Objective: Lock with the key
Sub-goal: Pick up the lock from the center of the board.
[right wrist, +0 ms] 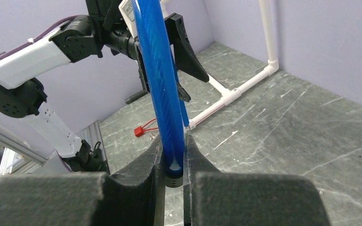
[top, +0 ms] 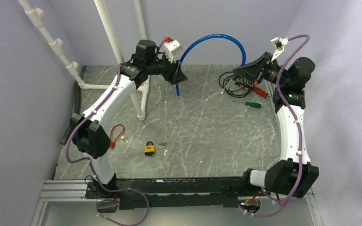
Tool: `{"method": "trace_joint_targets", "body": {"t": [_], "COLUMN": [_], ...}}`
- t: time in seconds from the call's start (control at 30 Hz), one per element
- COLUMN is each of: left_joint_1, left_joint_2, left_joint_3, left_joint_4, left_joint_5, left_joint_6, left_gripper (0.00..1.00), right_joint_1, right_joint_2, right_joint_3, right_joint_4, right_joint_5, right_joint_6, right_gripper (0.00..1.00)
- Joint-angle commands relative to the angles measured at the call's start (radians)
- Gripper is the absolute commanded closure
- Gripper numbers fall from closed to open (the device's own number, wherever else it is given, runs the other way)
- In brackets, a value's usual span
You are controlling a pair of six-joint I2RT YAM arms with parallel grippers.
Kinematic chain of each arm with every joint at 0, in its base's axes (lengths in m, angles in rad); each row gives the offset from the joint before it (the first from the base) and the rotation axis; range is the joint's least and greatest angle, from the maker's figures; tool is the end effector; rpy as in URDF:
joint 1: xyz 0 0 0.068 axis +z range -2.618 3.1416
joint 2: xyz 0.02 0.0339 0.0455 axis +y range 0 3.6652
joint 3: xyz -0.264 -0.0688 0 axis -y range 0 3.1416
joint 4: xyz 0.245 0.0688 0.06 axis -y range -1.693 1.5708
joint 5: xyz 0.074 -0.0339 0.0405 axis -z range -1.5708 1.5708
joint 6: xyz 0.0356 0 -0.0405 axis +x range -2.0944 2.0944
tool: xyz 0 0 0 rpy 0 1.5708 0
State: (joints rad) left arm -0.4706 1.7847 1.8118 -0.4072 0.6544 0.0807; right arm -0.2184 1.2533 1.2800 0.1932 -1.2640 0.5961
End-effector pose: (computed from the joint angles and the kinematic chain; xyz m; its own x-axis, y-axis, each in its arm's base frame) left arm 0.3594 -0.2072 0.4002 -0.2600 0.2040 -0.9438 0.8874 0.4358 -0.1502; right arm 0.2647 -0.0240 0.4493 -0.2970 0.2396 -0.9243 -0.8170 0.4373 0.3758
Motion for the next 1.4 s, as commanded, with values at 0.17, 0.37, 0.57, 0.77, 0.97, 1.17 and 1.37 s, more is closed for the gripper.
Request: {"method": "trace_joint_targets", "body": {"t": [0.17,0.37,0.57,0.77,0.97,1.17,1.37], "left_joint_1": [0.015,0.015,0.015,0.015,0.015,0.016,0.010], "left_joint_2": [-0.012,-0.004,0.020,0.027,0.035,0.017,-0.001], "left_joint_3": [-0.019,-0.034,-0.031,-0.047,-0.055,-0.021,0.017], "left_joint_4": [0.065,0.070,0.065,0.069,0.083,0.208,0.564], "left_joint_5": [-0.056,-0.055,-0.057,-0.057,-0.030,0.073,0.215], "left_joint_6": [-0.092,-0.115,-0.133,-0.159,-0.222,-0.381,-0.695], "left_gripper": [0.42,0.44,0.47,0.51,0.63,1.00,1.00], "right_joint_1": [-0.018,-0.022,-0.026,-0.030,-0.032,-0.032,-0.030], "right_joint_2": [-0.009,0.001,0.012,0.025,0.026,0.005,-0.005], "right_joint_3": [0.063,0.074,0.080,0.089,0.079,0.024,-0.051], "right_joint_4": [0.091,0.103,0.132,0.171,0.220,0.272,0.452], "right_joint_5": [0.021,0.033,0.041,0.045,0.056,0.087,0.095], "right_joint_6": [0.034,0.051,0.084,0.129,0.165,0.160,0.229], "right_gripper": [1.00,1.00,1.00,1.00,1.00,1.00,1.00]}}
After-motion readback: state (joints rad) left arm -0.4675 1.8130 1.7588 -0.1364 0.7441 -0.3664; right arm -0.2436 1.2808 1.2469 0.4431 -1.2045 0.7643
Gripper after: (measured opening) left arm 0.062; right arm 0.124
